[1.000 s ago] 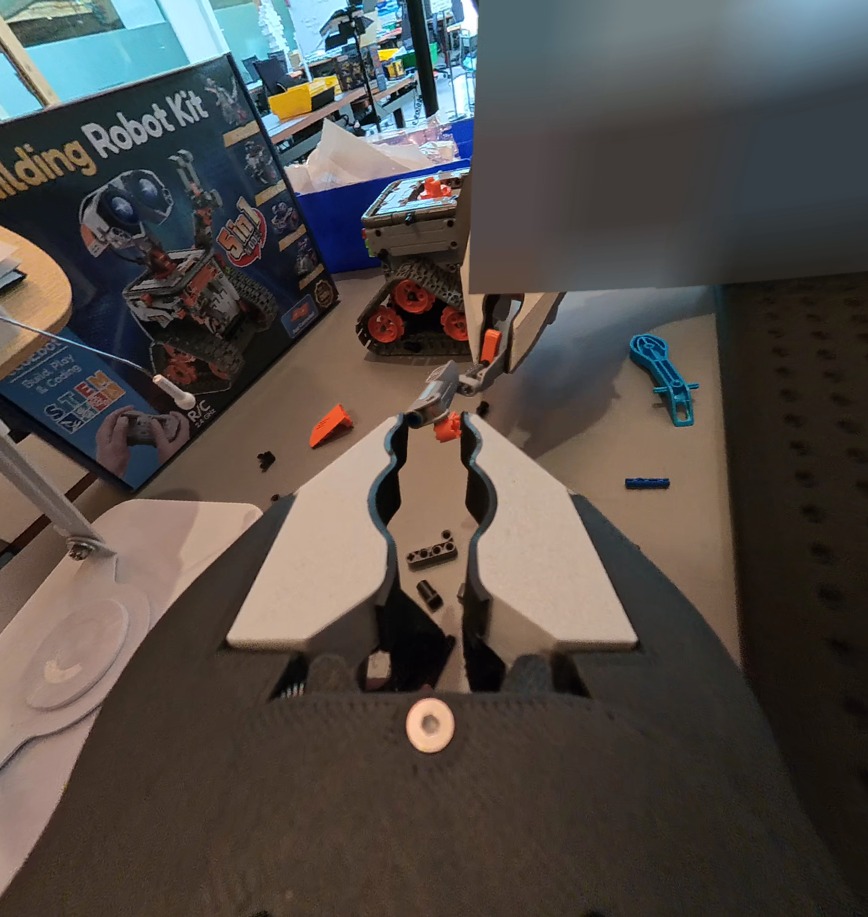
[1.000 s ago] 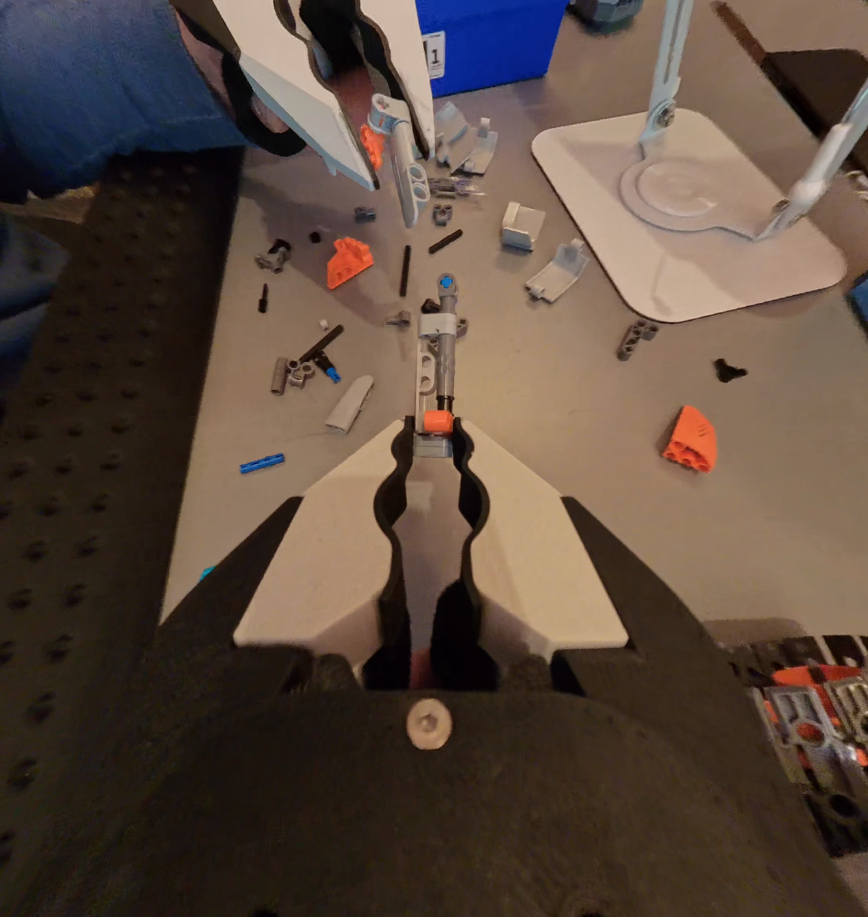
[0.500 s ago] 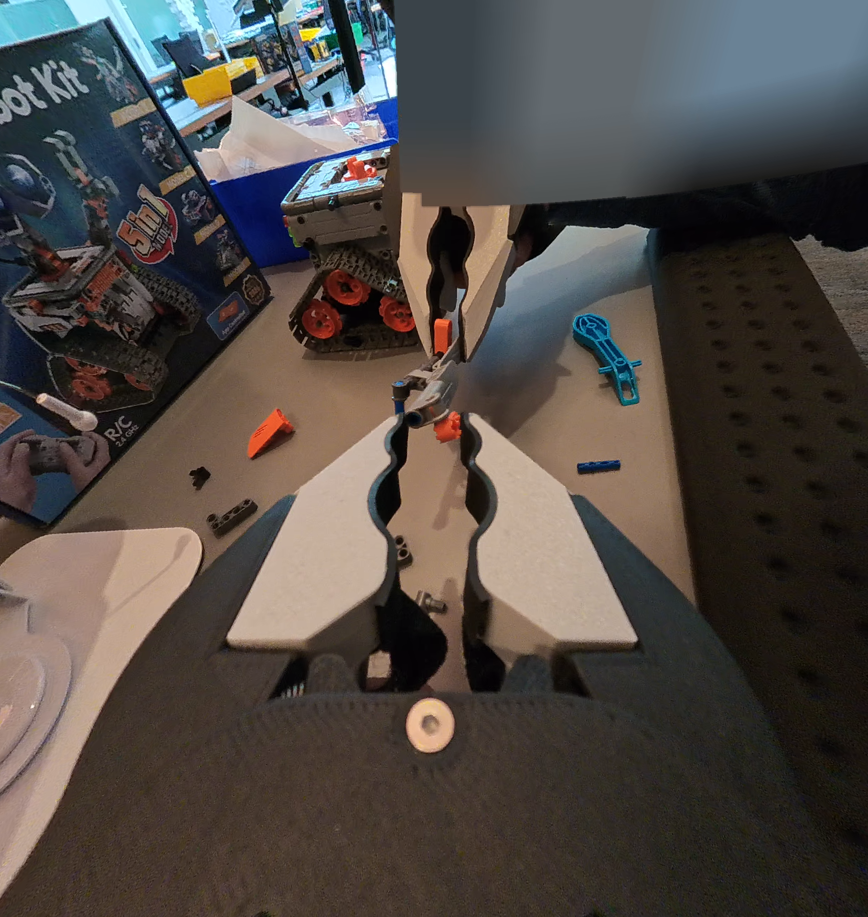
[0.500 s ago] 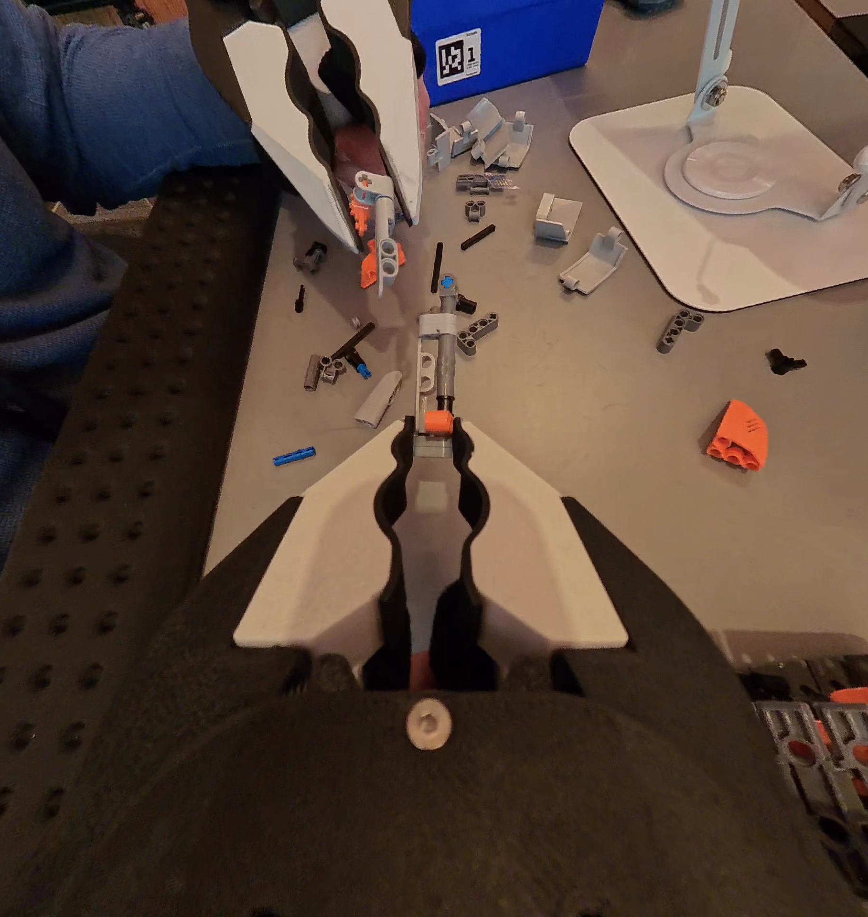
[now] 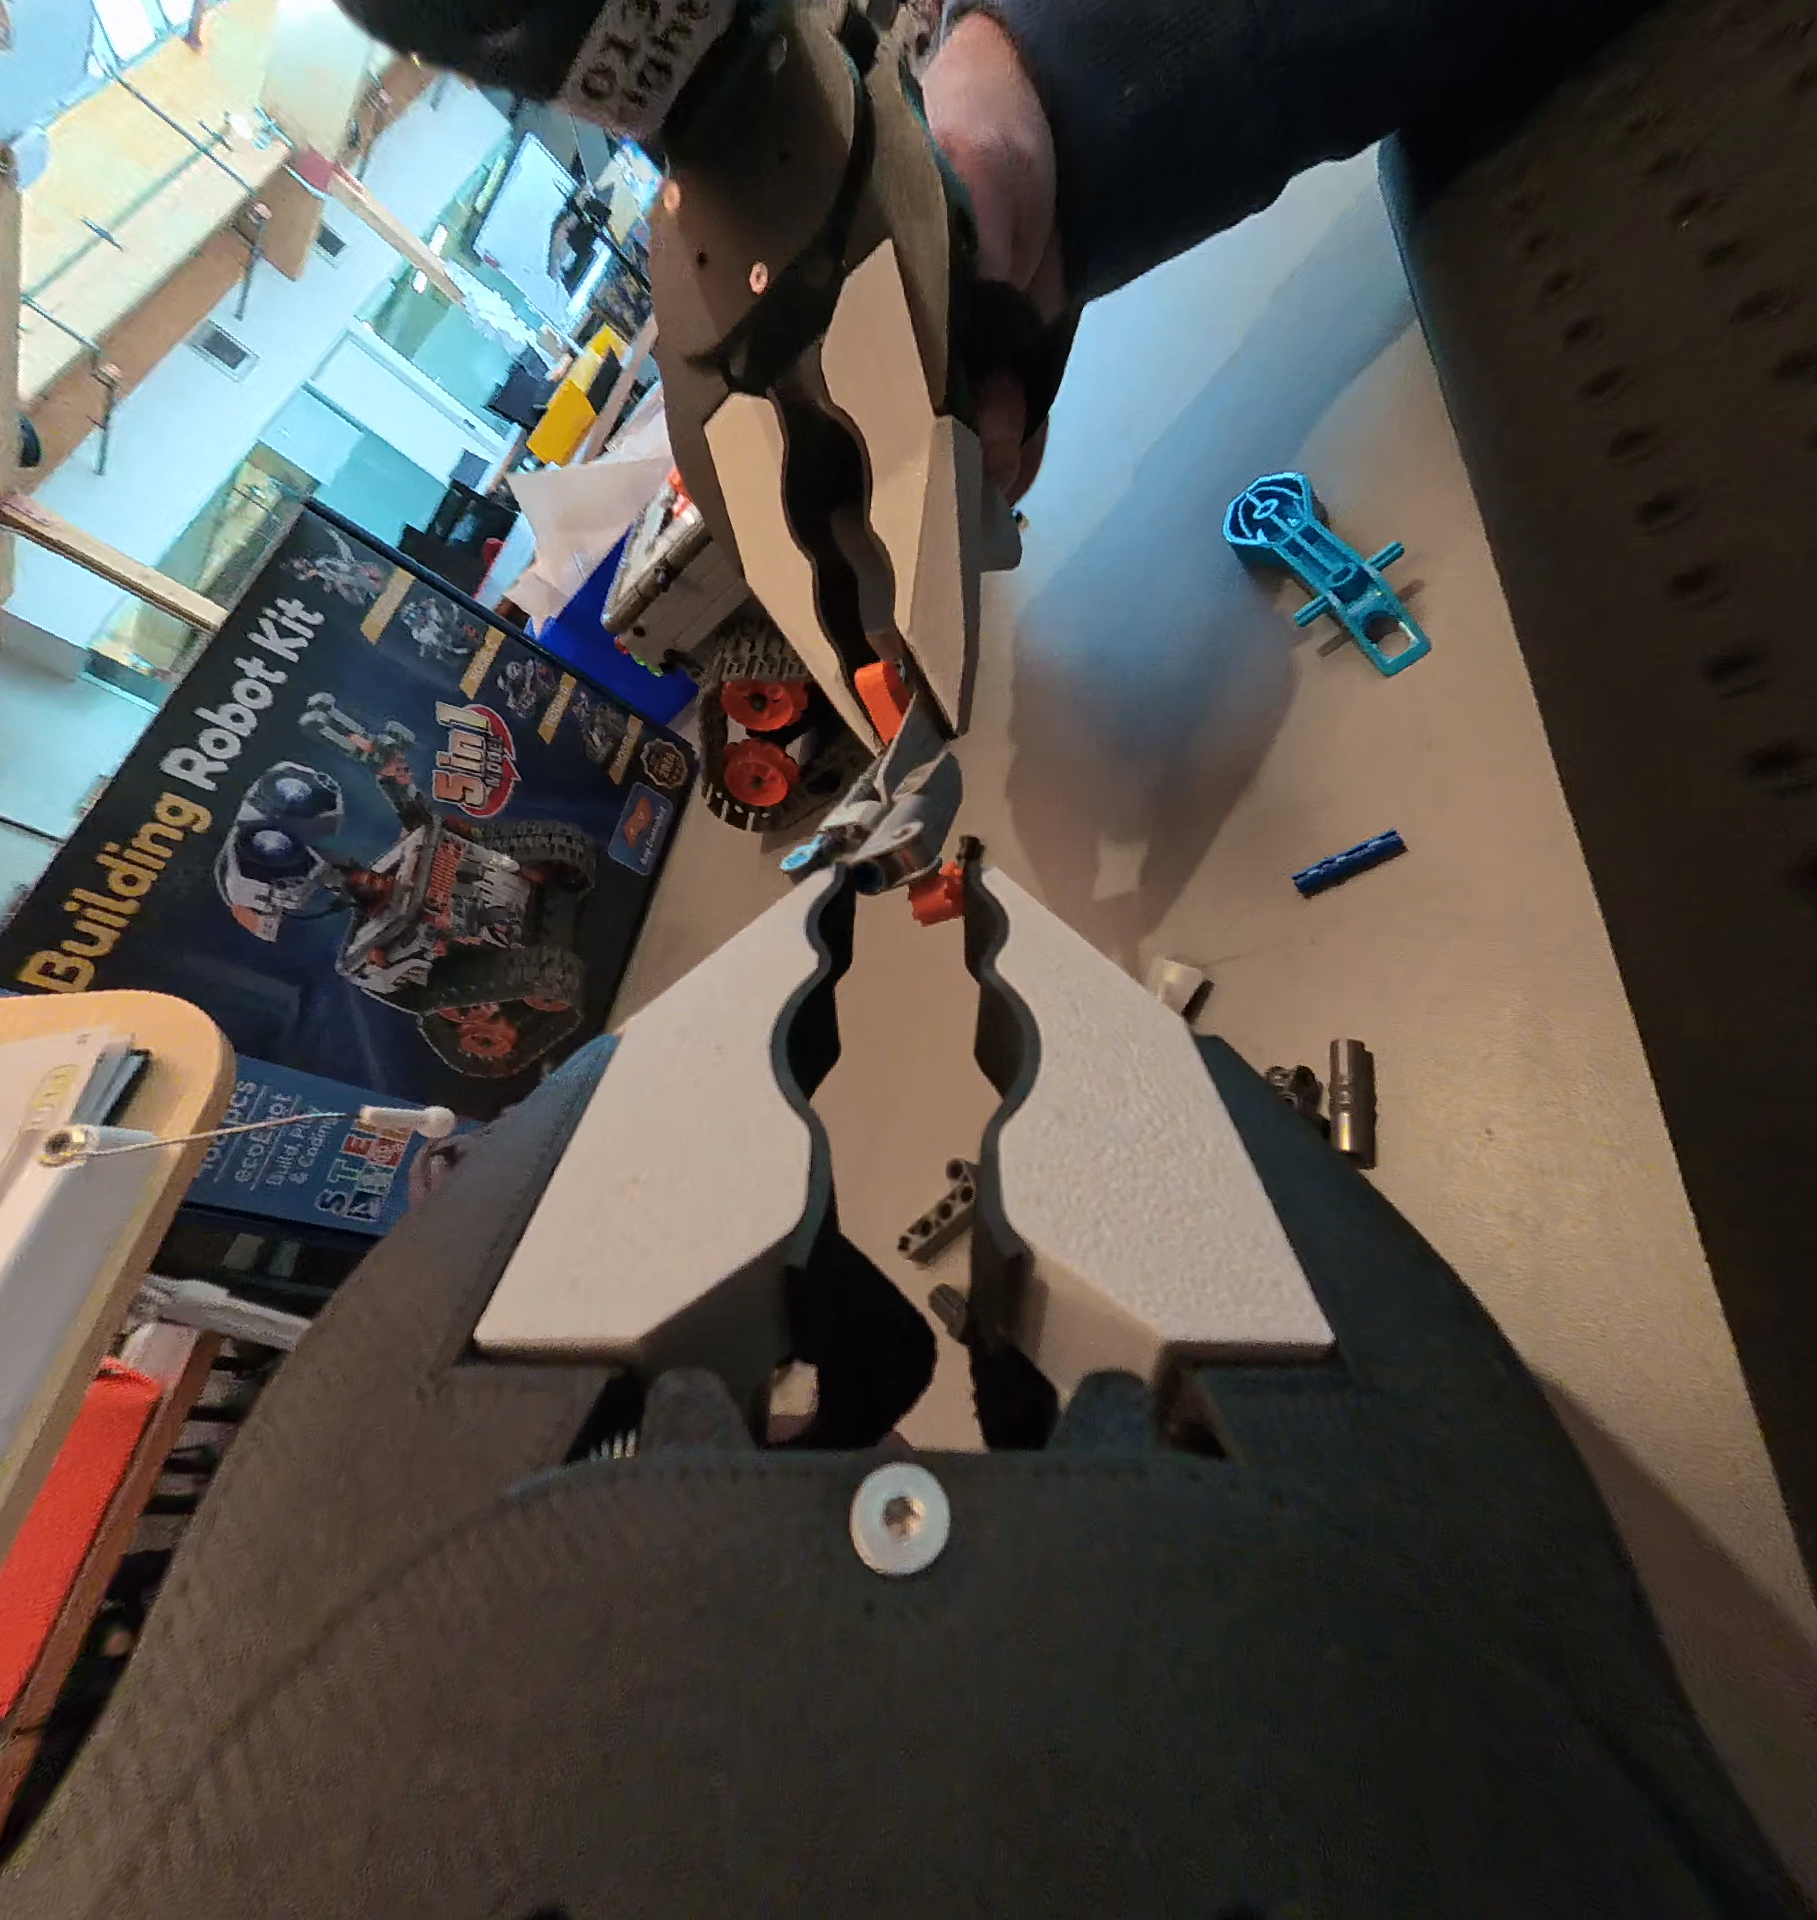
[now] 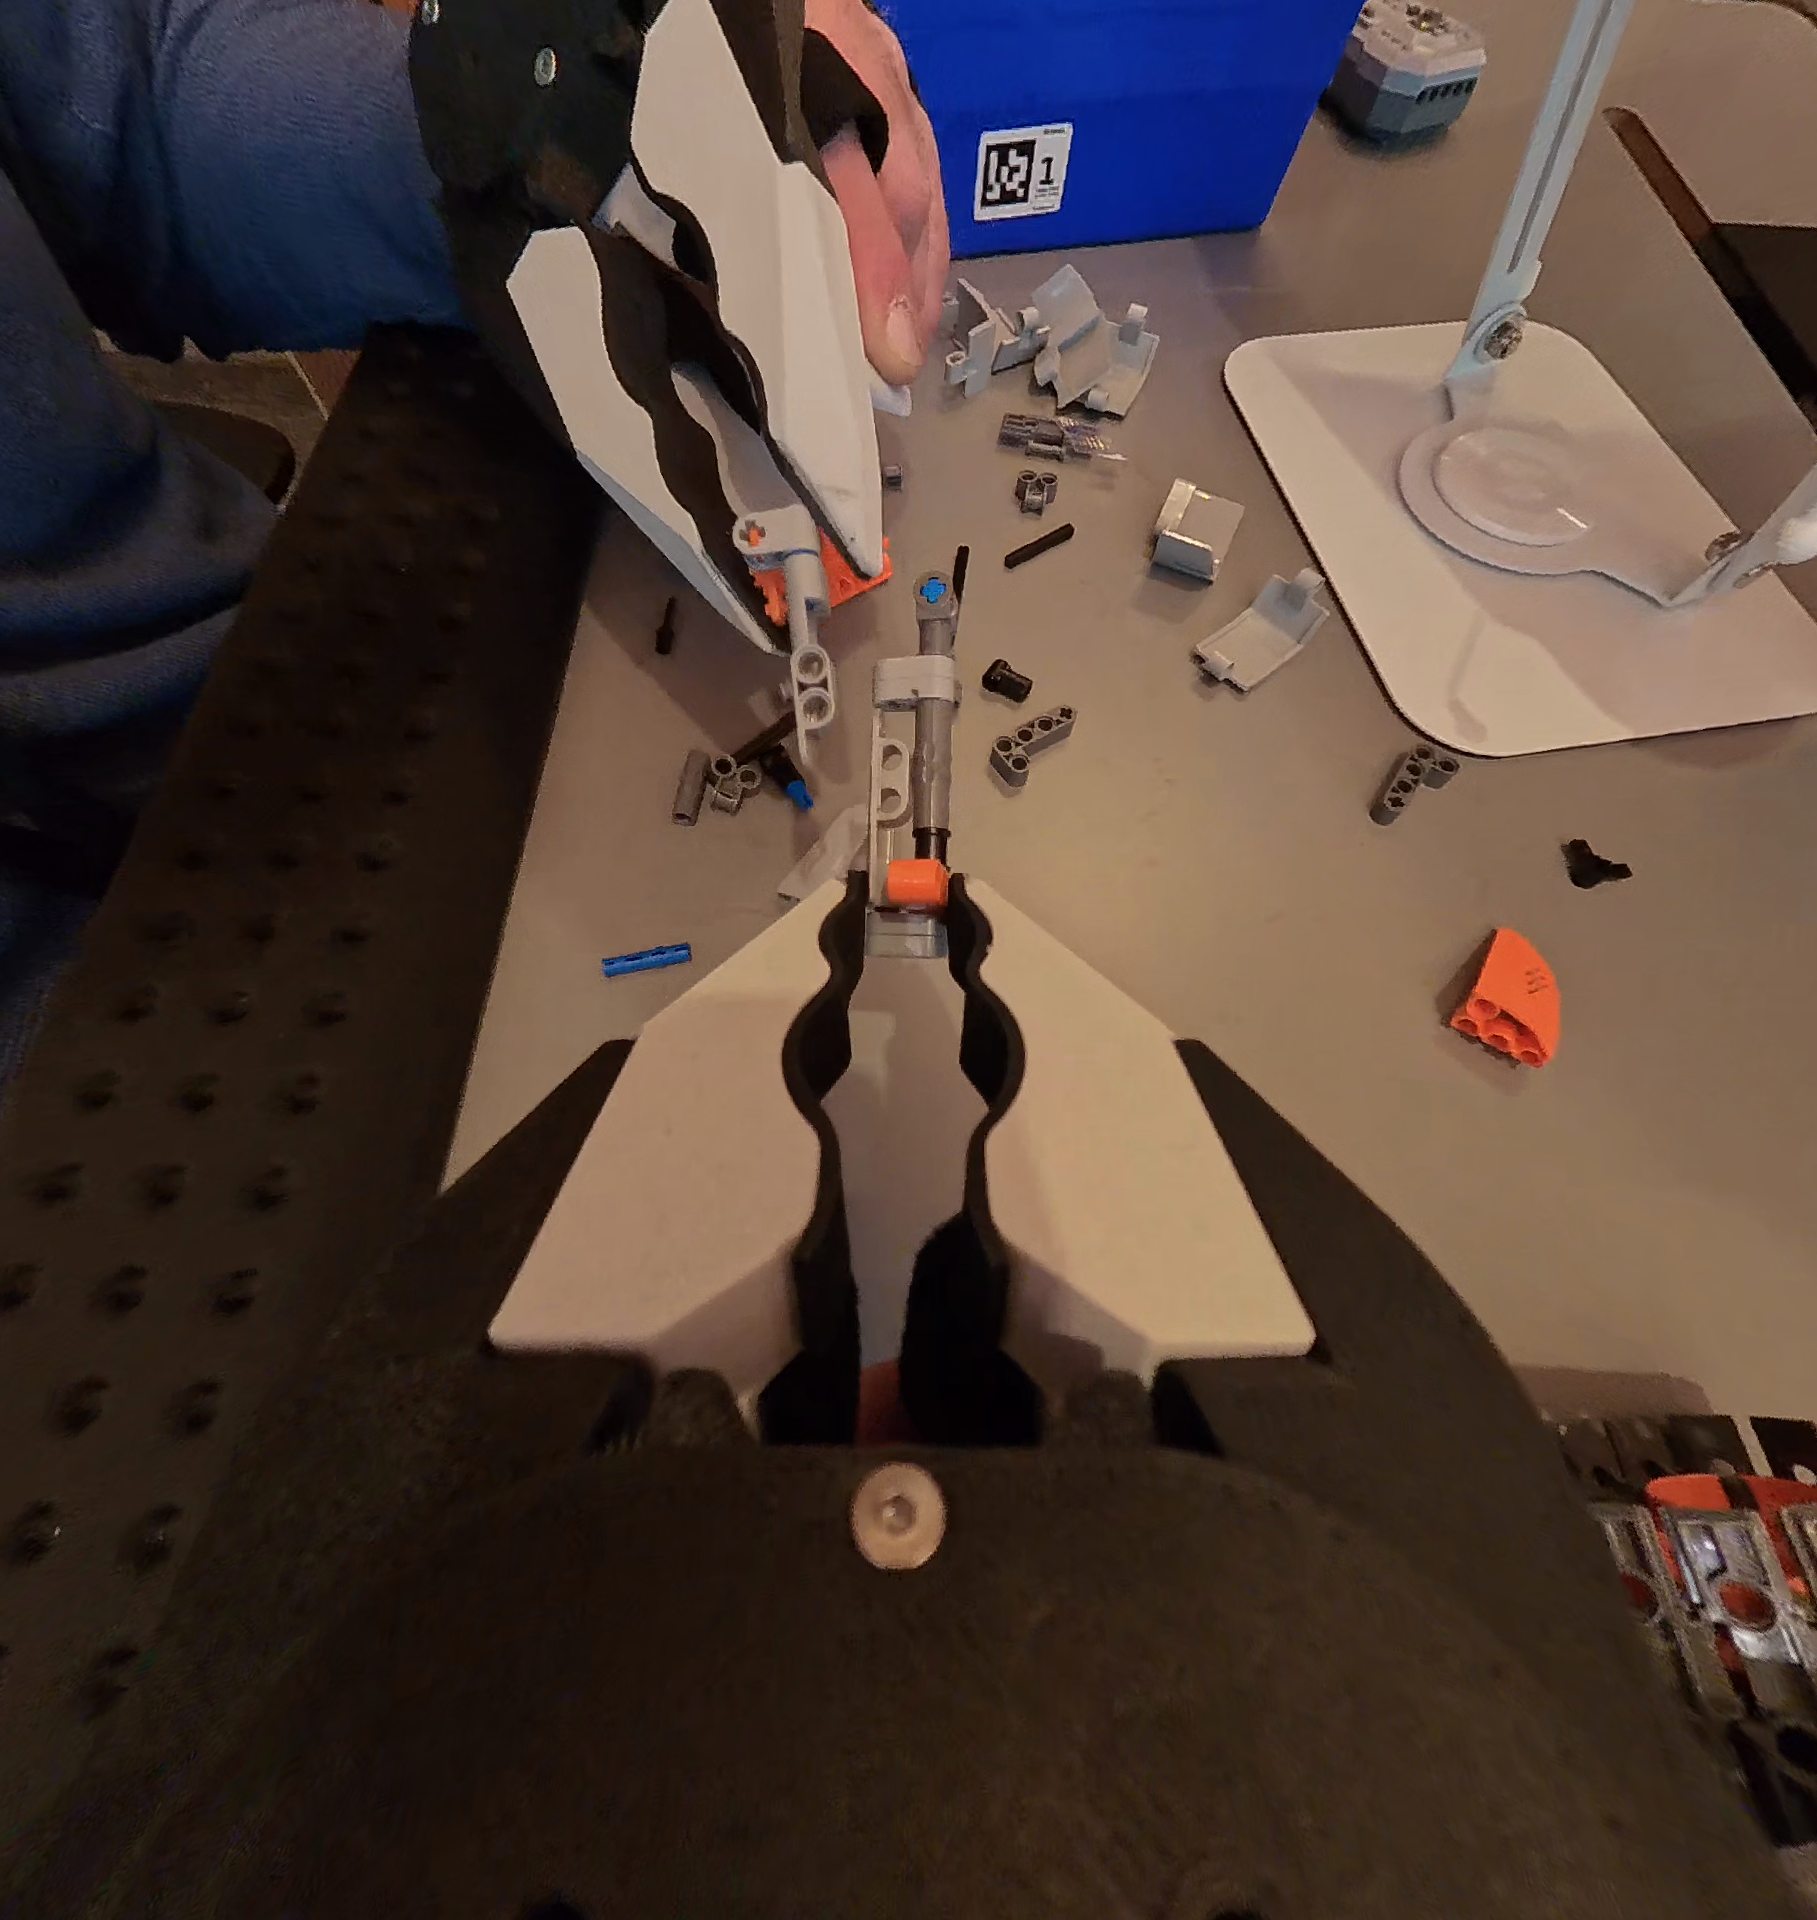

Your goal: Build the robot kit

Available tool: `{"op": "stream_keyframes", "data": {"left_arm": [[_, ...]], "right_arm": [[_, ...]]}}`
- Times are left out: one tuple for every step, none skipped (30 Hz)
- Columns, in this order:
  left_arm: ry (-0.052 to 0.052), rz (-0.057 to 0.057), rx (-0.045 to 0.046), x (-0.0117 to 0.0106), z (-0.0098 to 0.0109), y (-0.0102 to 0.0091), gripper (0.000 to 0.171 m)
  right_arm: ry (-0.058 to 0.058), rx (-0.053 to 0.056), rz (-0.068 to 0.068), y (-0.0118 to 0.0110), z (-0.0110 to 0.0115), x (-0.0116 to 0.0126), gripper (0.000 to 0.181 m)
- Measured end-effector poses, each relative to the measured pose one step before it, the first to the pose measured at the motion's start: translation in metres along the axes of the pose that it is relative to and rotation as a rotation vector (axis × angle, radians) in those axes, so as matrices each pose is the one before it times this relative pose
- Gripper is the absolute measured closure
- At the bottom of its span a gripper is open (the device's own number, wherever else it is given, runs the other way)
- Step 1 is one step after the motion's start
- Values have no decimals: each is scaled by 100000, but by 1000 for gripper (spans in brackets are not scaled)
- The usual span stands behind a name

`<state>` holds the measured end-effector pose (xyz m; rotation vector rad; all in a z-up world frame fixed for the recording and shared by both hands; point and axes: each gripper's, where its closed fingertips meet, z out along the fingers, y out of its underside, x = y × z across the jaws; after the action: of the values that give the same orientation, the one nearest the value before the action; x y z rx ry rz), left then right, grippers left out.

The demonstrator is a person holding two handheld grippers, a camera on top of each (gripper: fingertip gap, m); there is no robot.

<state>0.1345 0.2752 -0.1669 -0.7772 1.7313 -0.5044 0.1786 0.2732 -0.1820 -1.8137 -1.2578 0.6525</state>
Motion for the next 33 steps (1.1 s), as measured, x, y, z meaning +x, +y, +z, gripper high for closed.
{"op": "stream_keyframes", "data": {"left_arm": [[1094, -1557, 419, 144, 97, 86, 151], [686, -1265, 593, 43, 23, 29, 151], [835, -1373, -605, 57, 87, 216, 151], [1193, -1563, -1126, 135, 166, 360, 151], [1366, -1790, -1509, 162, 231, 442, 151], [1553, -2094, -2008, 183, 278, 507, 151], [306, -2292, -1533, -33, 262, 424, 151], [243, -3600, -1978, -154, 274, 469, 151], [500, -3053, -132, -107, 188, 206, 151], [436, -2252, 1916, -81, 27, -134, 151], [1013, -2612, 2380, -24, -67, -276, 151], [237, -1949, 2859, -125, -156, -383, 151], [-1048, -900, 2760, -285, -220, -446, 151], [-610, -683, 2142, -203, -190, -382, 151], [-358, -535, 2075, -97, -135, -374, 151], [-1111, 98, 1161, -187, -52, -259, 151], [-1147, 514, 425, -155, 34, -153, 152], [445, -561, 1245, 91, 66, -257, 151], [893, -1500, 1049, 138, 124, -233, 152], [-426, -6, 167, -17, 150, -83, 152], [-1338, 1044, -651, -161, 140, 34, 151], [-305, 72, -125, -45, 108, -16, 151], [345, -904, -58, 28, 87, 2, 151], [-766, 270, -602, -111, 54, 95, 151], [-458, 763, -774, -64, 28, 126, 151], [44, -414, 63, -26, -10, 4, 151], [202, -618, 68, -14, 7, -1, 152], [8, 212, -422, -24, 26, 83, 151], [231, 546, -281, 37, 0, 58, 151], [448, -28, 309, 75, -29, -45, 151], [400, -374, 844, 32, -54, -129, 151], [368, -383, 718, 14, -60, -141, 151], [439, -349, 823, 52, -62, -122, 151]], "right_arm": [[591, -561, -97, 136, -54, 116, 169], [363, -291, 395, 144, -82, 129, 169], [754, -453, 689, 205, -74, 229, 169], [1264, -762, 541, 274, -62, 315, 169], [693, -730, 517, 289, -52, 219, 169], [178, -537, 633, 230, -44, 115, 169], [439, -540, 549, 209, -14, 142, 169], [109, -650, 449, 185, 15, 69, 169], [-518, -328, 497, 142, 35, -30, 169], [-354, 36, 613, 64, 64, 0, 169], [-167, -226, 577, 96, 69, 30, 169], [-329, -271, 420, 106, 59, 0, 169], [-373, 313, 571, -2, 32, -8, 169], [-599, 591, 821, -53, 15, -35, 169], [-824, 379, 549, -38, 2, -96, 169], [-645, 327, 235, -62, 10, -85, 169], [-617, 408, 469, -87, 33, -74, 169], [-903, 322, 682, -71, 72, -100, 169], [-780, 155, 537, -53, 90, -107, 169], [-726, 371, 356, -91, 101, -109, 169], [-1159, 460, 475, -113, 84, -184, 169], [-1015, 254, 506, -94, 86, -173, 169], [-732, 314, 402, -111, 69, -133, 169], [-1112, 602, 638, -147, 41, -176, 169], [-1215, 425, 1067, -113, 55, -149, 169], [-811, 65, 995, -46, 57, -79, 169], [-825, 81, 683, -38, 81, -73, 169], [-1279, 80, 700, -32, 91, -149, 169], [-1012, -130, 696, -3, 97, -116, 169], [-610, -231, 371, 26, 90, -53, 169], [-997, 90, 263, -5, 54, -112, 169], [-1037, 436, 530, -47, 19, -110, 169], [-617, 459, 427, -72, 3, -58, 169]]}}
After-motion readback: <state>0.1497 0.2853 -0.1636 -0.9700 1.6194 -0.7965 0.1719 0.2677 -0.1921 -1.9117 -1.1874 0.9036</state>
